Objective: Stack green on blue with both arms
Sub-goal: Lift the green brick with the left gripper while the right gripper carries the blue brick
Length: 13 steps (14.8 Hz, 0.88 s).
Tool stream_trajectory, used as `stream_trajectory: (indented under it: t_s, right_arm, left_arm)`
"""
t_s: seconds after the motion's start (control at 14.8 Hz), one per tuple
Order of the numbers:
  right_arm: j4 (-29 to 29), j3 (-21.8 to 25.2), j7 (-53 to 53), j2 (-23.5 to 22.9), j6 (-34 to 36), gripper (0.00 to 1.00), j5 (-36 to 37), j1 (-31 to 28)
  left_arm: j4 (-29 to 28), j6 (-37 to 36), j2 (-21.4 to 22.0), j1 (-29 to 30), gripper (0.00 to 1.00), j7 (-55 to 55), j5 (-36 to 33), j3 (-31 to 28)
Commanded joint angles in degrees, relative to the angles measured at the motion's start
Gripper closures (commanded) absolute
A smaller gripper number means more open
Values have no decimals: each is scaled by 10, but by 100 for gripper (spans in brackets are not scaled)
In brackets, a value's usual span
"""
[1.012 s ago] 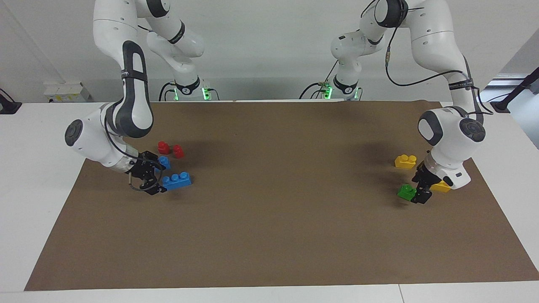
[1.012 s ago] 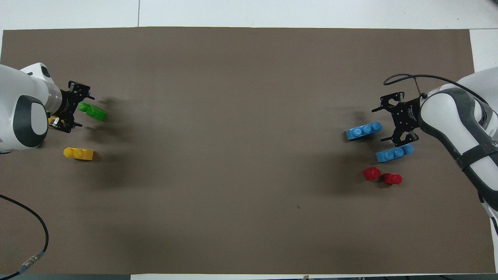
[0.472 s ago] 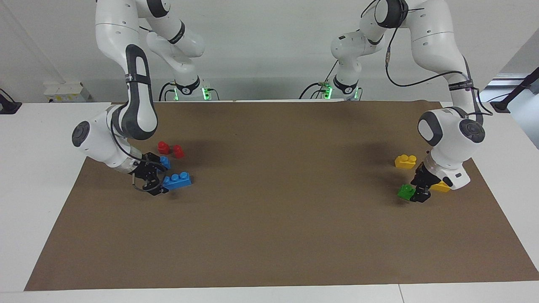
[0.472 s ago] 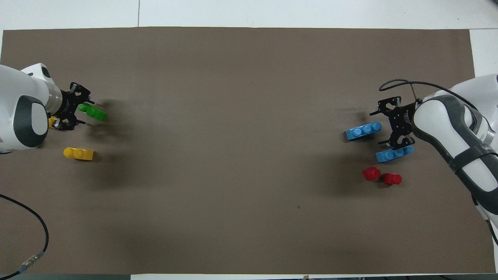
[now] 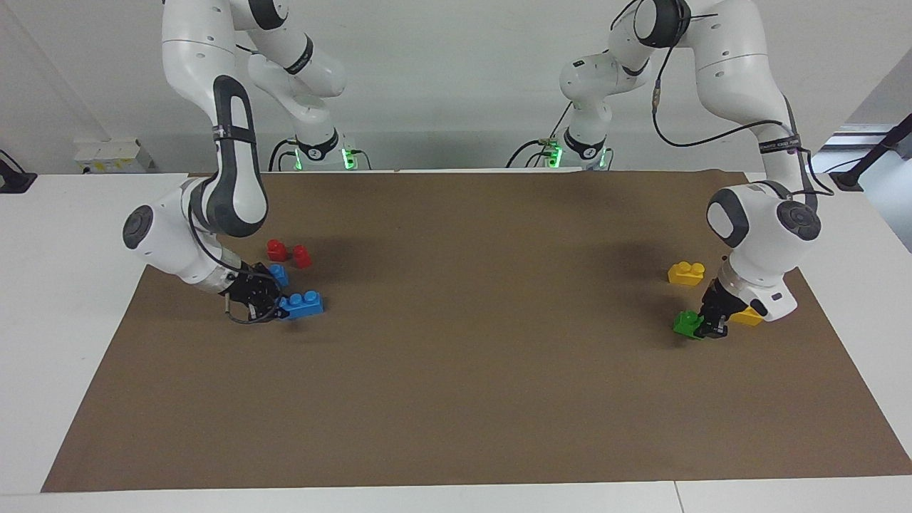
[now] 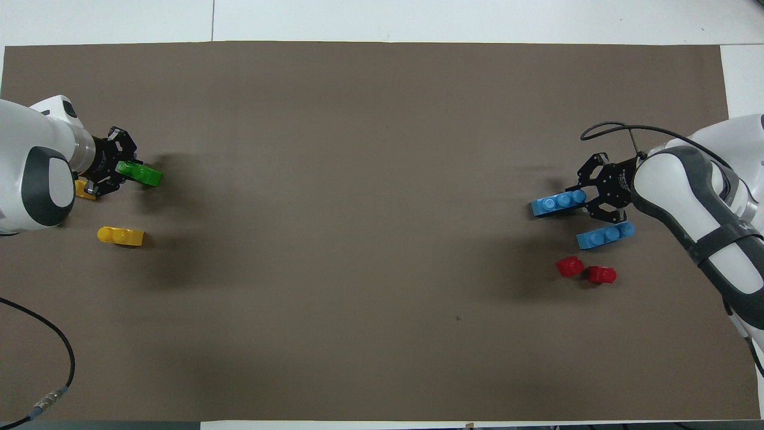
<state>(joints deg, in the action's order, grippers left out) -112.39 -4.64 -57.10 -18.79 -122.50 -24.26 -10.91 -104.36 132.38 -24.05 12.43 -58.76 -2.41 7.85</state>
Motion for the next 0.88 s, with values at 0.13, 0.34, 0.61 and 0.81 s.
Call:
stream_trajectory:
  t_s: [0.13,0.34,0.61,0.81]
  right_arm:
    - [103,-3,-111,9,81,100,-25,31]
    - [102,-5,-166,37,84,100,-31,84]
    - [102,-5,-315,53,59,100,-31,181]
    - [91,-5,-374,54,15,100,-31,237]
  left_arm:
    - [15,-62,22,-4,100,-9,-8,4]
    - [12,-127,62,-22,100,-14,-7,5]
    - [12,-197,117,-51,100,-75,17,6]
    - [10,-225,154,-79,100,-149,21,6]
